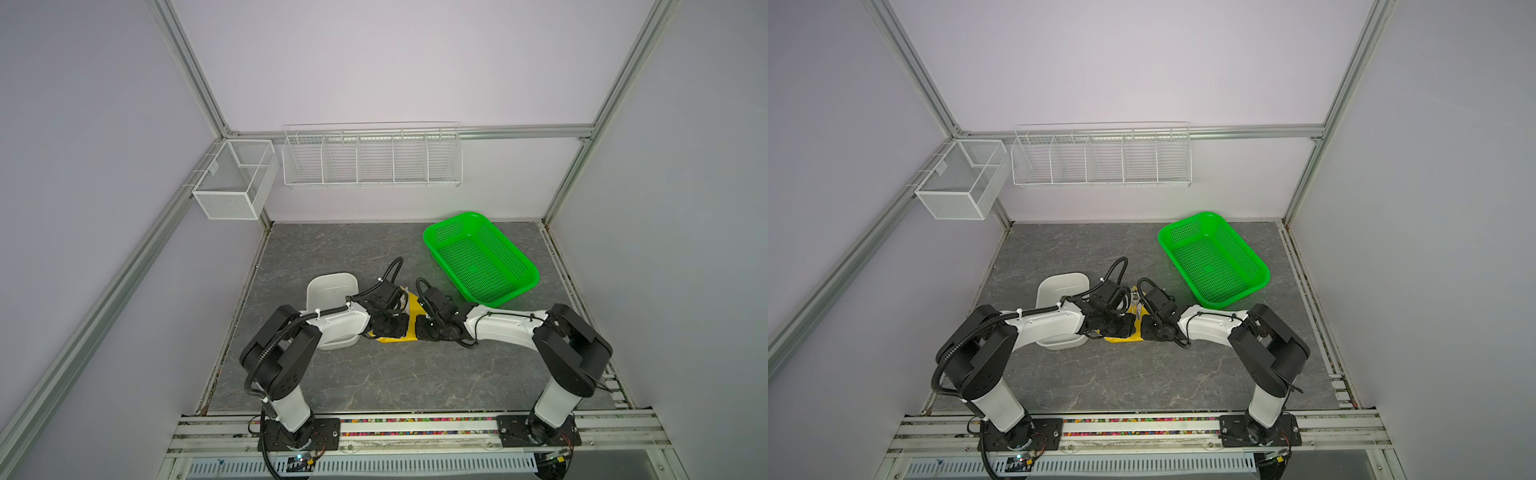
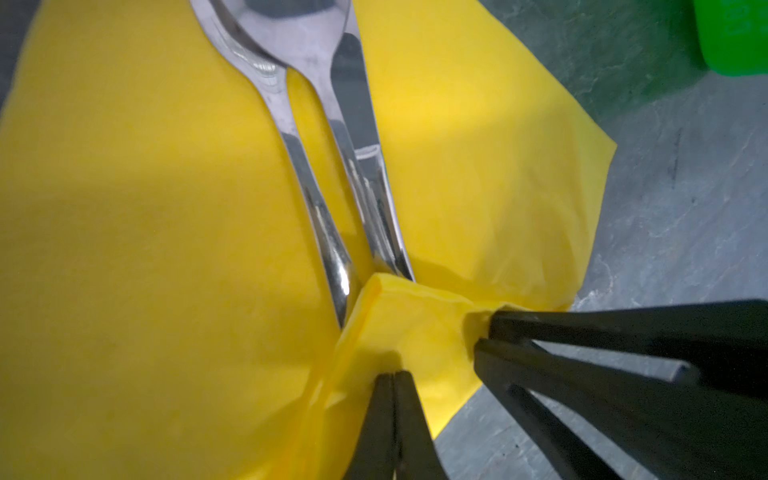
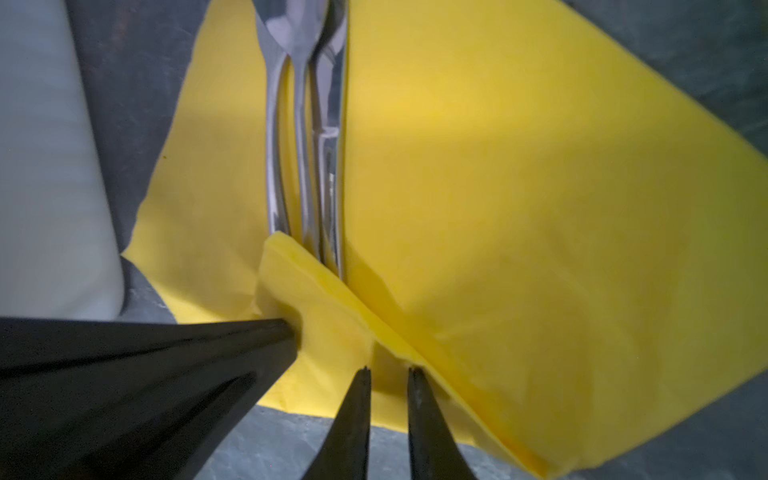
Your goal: Place the utensils on the paper napkin and roll it up
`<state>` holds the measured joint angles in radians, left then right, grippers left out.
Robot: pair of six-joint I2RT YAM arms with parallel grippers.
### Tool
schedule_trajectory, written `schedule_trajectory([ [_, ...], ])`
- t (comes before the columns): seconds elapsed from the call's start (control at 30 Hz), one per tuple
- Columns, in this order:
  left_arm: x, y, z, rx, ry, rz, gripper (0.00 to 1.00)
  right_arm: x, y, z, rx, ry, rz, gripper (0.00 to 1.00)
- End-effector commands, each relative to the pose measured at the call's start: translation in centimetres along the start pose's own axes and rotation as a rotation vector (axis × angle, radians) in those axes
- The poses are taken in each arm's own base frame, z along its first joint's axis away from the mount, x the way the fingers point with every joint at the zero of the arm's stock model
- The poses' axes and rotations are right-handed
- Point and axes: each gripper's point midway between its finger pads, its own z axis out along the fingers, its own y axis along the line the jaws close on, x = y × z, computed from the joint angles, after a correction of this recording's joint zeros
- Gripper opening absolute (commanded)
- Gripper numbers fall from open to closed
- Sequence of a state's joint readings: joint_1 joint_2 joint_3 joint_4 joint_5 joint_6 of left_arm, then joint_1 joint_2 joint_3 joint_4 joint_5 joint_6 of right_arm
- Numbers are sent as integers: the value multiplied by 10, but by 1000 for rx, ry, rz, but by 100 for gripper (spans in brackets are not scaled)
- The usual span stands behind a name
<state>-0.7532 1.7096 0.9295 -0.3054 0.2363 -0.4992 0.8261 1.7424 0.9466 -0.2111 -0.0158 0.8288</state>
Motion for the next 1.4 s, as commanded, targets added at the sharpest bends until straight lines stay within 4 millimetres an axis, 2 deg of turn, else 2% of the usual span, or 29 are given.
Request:
schedule_trajectory([
  [0.0, -1, -5, -4, 13, -3, 19, 5, 2, -8, 1, 44, 18, 0, 20],
  [0.13, -4, -12, -25, 34, -45, 39, 9, 0, -7, 0, 38, 15, -3, 20],
  [0.23, 2, -12, -31, 52, -52, 24, 9, 0, -7, 1, 36, 17, -1, 20],
  [0.4, 18, 3, -28, 14, -33, -5, 8, 1, -8, 1, 41, 19, -1, 20],
  [0.47, 21, 5, -28, 8, -25, -6, 8, 1, -8, 1, 44, 21, 0, 20],
  [0.7, 28, 32, -21, -122, -5, -34, 6, 2, -7, 2, 38, 24, 2, 21],
  [0.97, 37, 43, -16, -172, 28, -47, 4, 2, -5, 0, 32, 27, -2, 22],
  [1.1, 28, 31, -29, -132, -8, -29, 5, 2, -4, 0, 26, 27, -4, 22],
  [1.3, -7, -8, -61, 0, -140, 12, 8, -2, 2, -3, 2, 18, -6, 23],
  [1.37, -15, -20, -65, 47, -163, 22, 8, -2, 2, -4, 6, 15, -3, 23],
])
